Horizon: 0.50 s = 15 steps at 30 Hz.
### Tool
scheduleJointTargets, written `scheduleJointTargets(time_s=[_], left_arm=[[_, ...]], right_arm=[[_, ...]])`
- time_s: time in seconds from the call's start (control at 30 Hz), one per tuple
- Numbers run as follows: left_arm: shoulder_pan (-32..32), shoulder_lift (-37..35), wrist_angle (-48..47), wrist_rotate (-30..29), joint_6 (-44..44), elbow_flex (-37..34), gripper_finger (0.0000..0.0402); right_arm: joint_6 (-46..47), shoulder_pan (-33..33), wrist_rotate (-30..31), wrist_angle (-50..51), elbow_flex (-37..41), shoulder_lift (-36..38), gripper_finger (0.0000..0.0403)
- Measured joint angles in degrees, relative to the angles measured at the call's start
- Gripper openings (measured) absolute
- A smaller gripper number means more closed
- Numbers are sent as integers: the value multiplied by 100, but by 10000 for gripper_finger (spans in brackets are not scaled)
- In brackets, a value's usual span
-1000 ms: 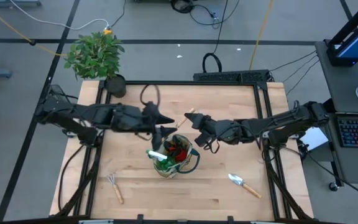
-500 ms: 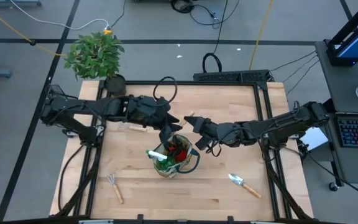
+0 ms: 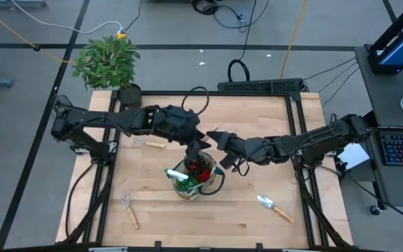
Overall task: Pick & Place Garden tools in Gardening bag
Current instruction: Put the top trowel into the gardening bag
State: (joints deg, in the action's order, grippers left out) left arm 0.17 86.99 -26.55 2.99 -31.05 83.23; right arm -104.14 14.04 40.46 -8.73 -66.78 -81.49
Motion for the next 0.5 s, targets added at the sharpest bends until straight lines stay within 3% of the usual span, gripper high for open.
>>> scheduleJointTargets(time_s=[0.23,0.5], left_arm=[[150,113,14,217,48,-14,230],[291,113,82,408,-19,-14,146]], right_arm=[[11,0,-19,-2,0,0,60],[89,-7,-21,39,0,0,60]])
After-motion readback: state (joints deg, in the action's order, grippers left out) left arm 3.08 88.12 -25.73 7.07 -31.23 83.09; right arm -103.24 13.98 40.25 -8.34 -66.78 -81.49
